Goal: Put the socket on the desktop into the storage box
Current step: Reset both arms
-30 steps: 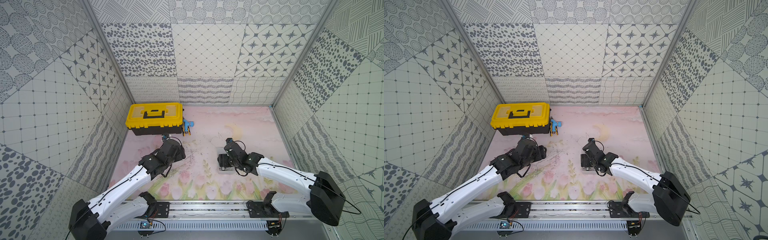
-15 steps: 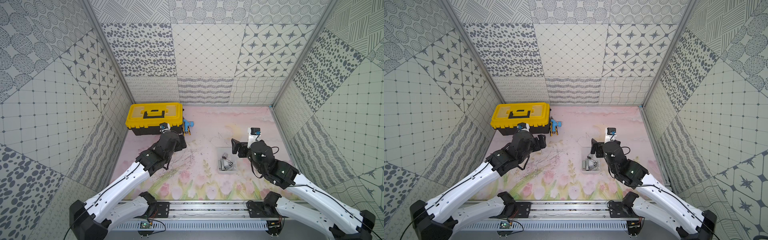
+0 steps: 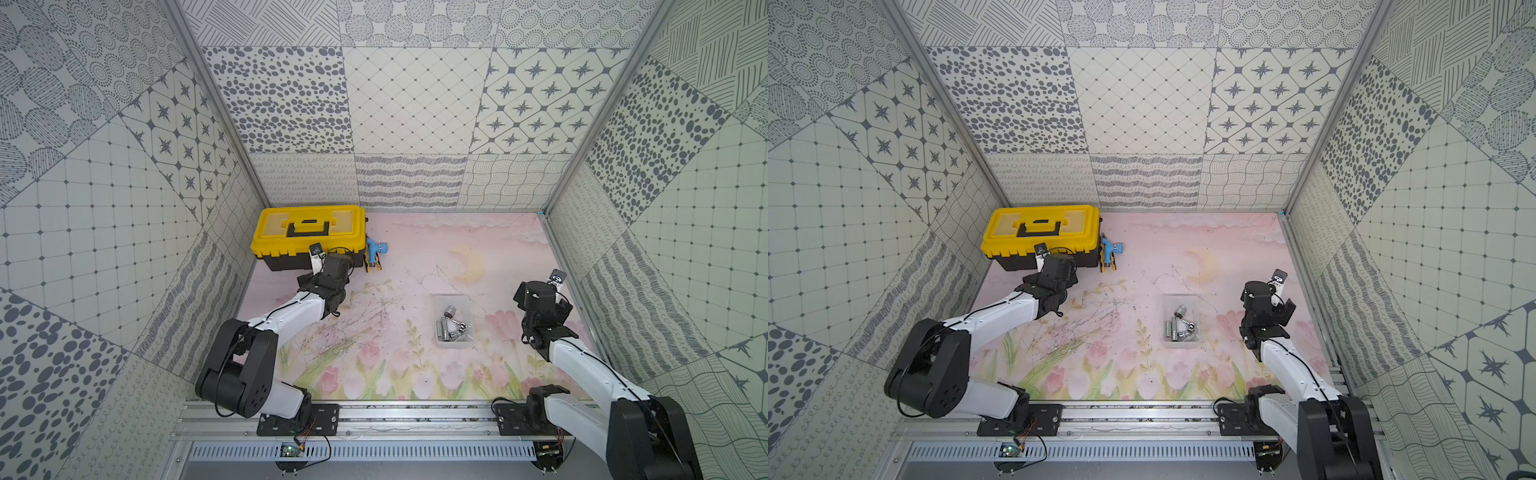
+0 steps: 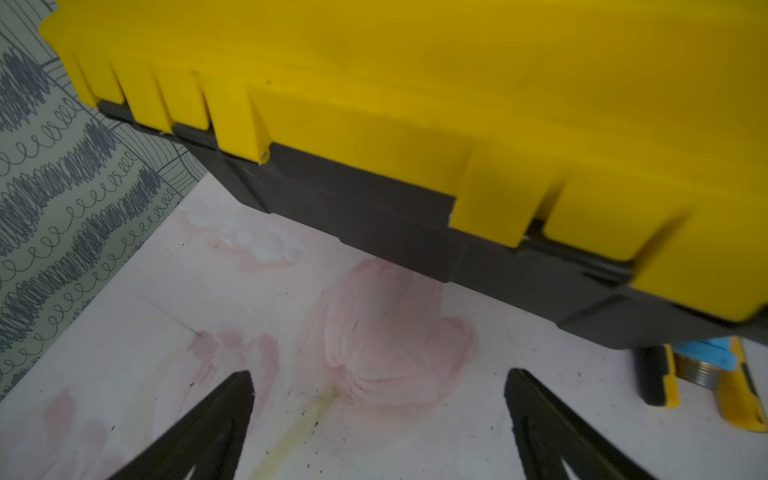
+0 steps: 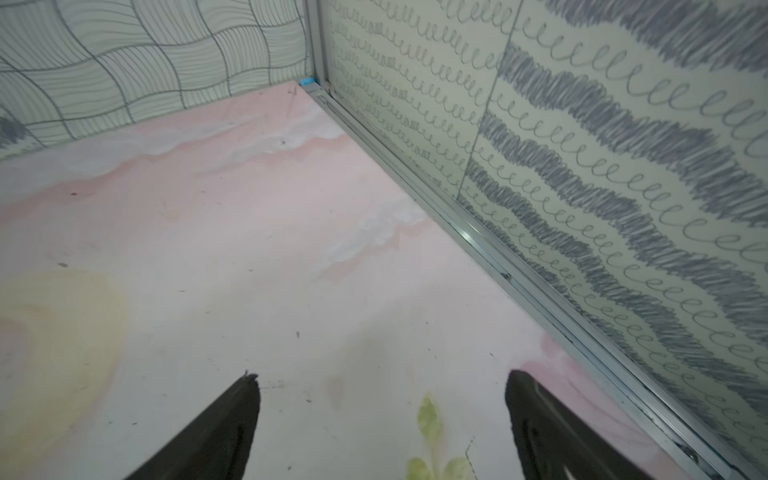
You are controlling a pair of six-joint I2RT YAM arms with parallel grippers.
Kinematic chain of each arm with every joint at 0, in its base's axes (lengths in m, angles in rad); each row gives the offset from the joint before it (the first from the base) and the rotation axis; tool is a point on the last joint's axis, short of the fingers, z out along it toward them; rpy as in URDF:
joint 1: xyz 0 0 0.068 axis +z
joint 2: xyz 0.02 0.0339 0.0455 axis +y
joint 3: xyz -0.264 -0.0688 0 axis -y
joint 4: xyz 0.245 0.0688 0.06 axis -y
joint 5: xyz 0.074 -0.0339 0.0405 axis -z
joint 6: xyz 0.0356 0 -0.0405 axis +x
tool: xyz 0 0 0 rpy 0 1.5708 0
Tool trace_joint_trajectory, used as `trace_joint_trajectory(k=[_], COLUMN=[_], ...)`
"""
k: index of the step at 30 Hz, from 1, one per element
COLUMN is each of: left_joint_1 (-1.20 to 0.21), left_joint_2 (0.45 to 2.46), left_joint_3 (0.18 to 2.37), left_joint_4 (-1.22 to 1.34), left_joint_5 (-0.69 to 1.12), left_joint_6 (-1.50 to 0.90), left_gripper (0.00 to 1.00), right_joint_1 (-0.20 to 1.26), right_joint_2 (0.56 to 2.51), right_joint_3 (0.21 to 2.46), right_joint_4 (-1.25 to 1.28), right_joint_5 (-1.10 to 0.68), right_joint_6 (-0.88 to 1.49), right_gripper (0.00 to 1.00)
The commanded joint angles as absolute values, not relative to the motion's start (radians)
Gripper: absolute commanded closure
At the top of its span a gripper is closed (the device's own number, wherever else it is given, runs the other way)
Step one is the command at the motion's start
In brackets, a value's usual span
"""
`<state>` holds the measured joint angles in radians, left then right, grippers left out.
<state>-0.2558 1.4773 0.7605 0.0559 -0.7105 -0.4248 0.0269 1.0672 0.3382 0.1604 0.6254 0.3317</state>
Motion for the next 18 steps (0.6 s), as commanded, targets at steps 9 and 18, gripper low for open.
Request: trace_joint_trajectory(k=[9,18], left_joint_1=[-0.111,-0.095], left_joint_2=[1.474,1.548], left_joint_3=[0.696,0.504], left_joint_4=[0.331,0.662], left_joint_5=[-0.462,-0.371], left_joint_6=[-0.15,-0.112], left_gripper=[0.01,0.01], right_joint_1=[-0.022,0.027], right_joint_2=[1.473,1.541], right_joint_3=[0.318,0.379], right_joint_4=[0.946,0.876], right_joint_5=[0.146,0.125], right_joint_6=[0.153,0.081], right_gripper=[0.03,0.03])
